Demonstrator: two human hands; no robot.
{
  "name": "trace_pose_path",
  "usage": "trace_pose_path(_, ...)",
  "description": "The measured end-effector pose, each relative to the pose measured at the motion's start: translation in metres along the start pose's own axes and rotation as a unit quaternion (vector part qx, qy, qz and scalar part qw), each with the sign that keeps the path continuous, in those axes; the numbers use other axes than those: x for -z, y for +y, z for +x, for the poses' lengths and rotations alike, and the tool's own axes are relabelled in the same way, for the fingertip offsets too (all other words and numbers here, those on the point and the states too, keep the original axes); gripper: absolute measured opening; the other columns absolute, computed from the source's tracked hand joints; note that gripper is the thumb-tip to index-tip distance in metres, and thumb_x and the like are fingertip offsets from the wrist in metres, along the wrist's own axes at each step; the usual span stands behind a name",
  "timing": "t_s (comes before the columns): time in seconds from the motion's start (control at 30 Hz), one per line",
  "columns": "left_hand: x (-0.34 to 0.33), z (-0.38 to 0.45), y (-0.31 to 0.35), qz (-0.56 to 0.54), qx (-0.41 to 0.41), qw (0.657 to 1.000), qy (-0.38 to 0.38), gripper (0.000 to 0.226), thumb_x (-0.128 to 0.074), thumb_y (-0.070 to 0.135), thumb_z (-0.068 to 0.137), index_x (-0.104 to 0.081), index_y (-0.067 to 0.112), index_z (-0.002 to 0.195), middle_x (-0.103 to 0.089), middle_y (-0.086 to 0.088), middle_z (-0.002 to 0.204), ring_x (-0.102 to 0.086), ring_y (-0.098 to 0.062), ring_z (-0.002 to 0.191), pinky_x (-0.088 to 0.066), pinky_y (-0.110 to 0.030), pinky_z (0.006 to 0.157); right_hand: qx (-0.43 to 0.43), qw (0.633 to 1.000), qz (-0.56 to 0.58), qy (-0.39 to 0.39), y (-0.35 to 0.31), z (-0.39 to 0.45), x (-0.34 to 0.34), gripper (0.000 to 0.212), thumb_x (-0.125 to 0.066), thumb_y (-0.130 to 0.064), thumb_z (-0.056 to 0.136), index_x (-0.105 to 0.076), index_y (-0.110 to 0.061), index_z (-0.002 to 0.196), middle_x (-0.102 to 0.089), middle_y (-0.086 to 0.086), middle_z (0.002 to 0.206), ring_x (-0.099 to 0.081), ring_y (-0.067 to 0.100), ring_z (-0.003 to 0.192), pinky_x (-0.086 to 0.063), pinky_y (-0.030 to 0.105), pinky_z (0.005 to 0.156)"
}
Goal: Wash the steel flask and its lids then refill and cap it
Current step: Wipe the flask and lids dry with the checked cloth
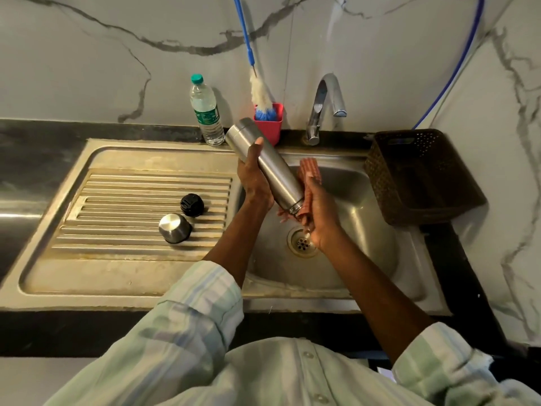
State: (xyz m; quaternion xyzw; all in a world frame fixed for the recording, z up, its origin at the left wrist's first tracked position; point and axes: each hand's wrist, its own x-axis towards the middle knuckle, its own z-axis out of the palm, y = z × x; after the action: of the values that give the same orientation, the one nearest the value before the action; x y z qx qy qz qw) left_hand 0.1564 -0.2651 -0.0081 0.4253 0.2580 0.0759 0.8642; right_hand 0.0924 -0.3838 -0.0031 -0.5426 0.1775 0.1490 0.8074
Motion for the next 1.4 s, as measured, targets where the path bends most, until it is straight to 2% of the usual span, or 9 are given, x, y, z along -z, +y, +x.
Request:
trace_pose_path(0.13, -0.006, 0.001, 0.0, -0.053, -0.006, 0.996, 0.076, 0.058, -0.079, 0.038, 0.078, -0.056, 0.011, 0.125, -0.07, -0.02, 0.112, -0.072, -0.034, 0.092, -0.061, -0.037, 0.068, 0.276, 0.913, -0.277, 0.117, 0.015, -0.002, -0.016, 0.041, -0.054, -0.059, 0.091, -0.066, -0.023, 0.107, -0.066, -0.003, 0.082, -0.064, 0.012, 0.07, -0.052, 0.031, 0.063)
trace_pose_path(0.23, -0.005, 0.005, 0.001, 0.003, -0.009, 1.0, 0.001, 0.068, -0.081, 0.045, 0.072, -0.057, 0.011, 0.125, -0.07, -0.022, 0.111, -0.07, -0.04, 0.097, -0.06, -0.049, 0.083, 0.052, 0.995, -0.066, 0.046, 0.007, 0.007, -0.002, 0.037, -0.058, -0.06, 0.087, -0.072, -0.028, 0.101, -0.073, 0.002, 0.088, -0.069, 0.03, 0.079, -0.055, 0.047, 0.071)
trace_pose_path(0.37, 0.005, 0.0, 0.01, 0.003, 0.029, 0.991, -0.13, 0.088, -0.077, 0.057, 0.064, -0.052, 0.0, 0.127, -0.065, -0.022, 0.096, -0.064, -0.034, 0.082, -0.056, -0.046, 0.082, -0.158, 0.97, 0.146, -0.114, -0.008, 0.003, 0.013, 0.049, -0.059, -0.055, 0.089, -0.063, -0.021, 0.124, -0.066, 0.012, 0.115, -0.065, 0.03, 0.099, -0.055, 0.043, 0.079)
trace_pose_path(0.6, -0.001, -0.004, 0.02, 0.011, 0.078, 0.989, -0.122, 0.051, -0.059, 0.049, 0.093, -0.05, 0.011, 0.127, -0.066, -0.015, 0.104, -0.067, -0.027, 0.091, -0.058, -0.042, 0.084, 0.097, 0.99, -0.1, 0.032, -0.005, -0.007, -0.007, 0.042, -0.073, -0.03, 0.085, -0.062, -0.009, 0.12, -0.072, 0.014, 0.091, -0.066, 0.032, 0.068, -0.053, 0.032, 0.051)
trace_pose_path(0.77, -0.006, -0.004, 0.022, -0.017, 0.198, 0.98, -0.032, 0.074, -0.086, 0.036, 0.072, -0.047, 0.008, 0.128, -0.067, -0.019, 0.111, -0.068, -0.033, 0.096, -0.057, -0.049, 0.087, 0.349, 0.819, -0.453, 0.045, 0.013, 0.007, 0.009, 0.053, -0.07, -0.045, 0.085, -0.057, -0.018, 0.129, -0.057, -0.002, 0.119, -0.057, 0.011, 0.099, -0.05, 0.023, 0.081)
trace_pose_path(0.93, -0.004, -0.006, 0.001, 0.001, 0.105, 0.994, 0.02, 0.064, -0.081, 0.038, 0.074, -0.054, 0.007, 0.123, -0.069, -0.014, 0.103, -0.068, -0.029, 0.09, -0.058, -0.048, 0.089, 0.094, 0.985, -0.134, 0.051, 0.014, 0.001, -0.001, 0.042, -0.069, -0.047, 0.086, -0.067, -0.012, 0.108, -0.072, 0.014, 0.089, -0.069, 0.032, 0.067, -0.057, 0.042, 0.055)
trace_pose_path(1.1, -0.003, -0.01, -0.001, -0.031, 0.068, 0.994, -0.074, 0.06, -0.071, 0.044, 0.082, -0.05, 0.009, 0.127, -0.066, -0.017, 0.1, -0.067, -0.03, 0.087, -0.058, -0.046, 0.084, -0.092, 0.98, 0.149, -0.094, -0.011, -0.001, 0.017, 0.028, -0.064, -0.032, 0.089, -0.068, -0.015, 0.111, -0.07, 0.016, 0.106, -0.069, 0.031, 0.087, -0.058, 0.037, 0.065)
trace_pose_path(1.2, -0.014, -0.007, 0.003, -0.019, 0.102, 0.993, -0.057, 0.066, -0.072, 0.048, 0.083, -0.048, 0.012, 0.133, -0.066, -0.016, 0.111, -0.066, -0.03, 0.101, -0.055, -0.049, 0.094, 0.037, 0.999, -0.024, -0.013, -0.006, 0.003, 0.01, 0.038, -0.072, -0.032, 0.084, -0.062, -0.009, 0.113, -0.073, 0.017, 0.088, -0.069, 0.037, 0.069, -0.055, 0.033, 0.052)
trace_pose_path(1.4, -0.021, -0.002, 0.006, -0.012, 0.169, 0.984, 0.061, 0.073, -0.088, 0.028, 0.068, -0.047, 0.009, 0.126, -0.067, -0.015, 0.108, -0.07, -0.031, 0.092, -0.058, -0.048, 0.088, 0.315, 0.883, -0.348, 0.029, 0.01, 0.014, 0.014, 0.046, -0.069, -0.048, 0.084, -0.061, -0.018, 0.117, -0.06, -0.001, 0.107, -0.063, 0.018, 0.077, -0.053, 0.029, 0.06)
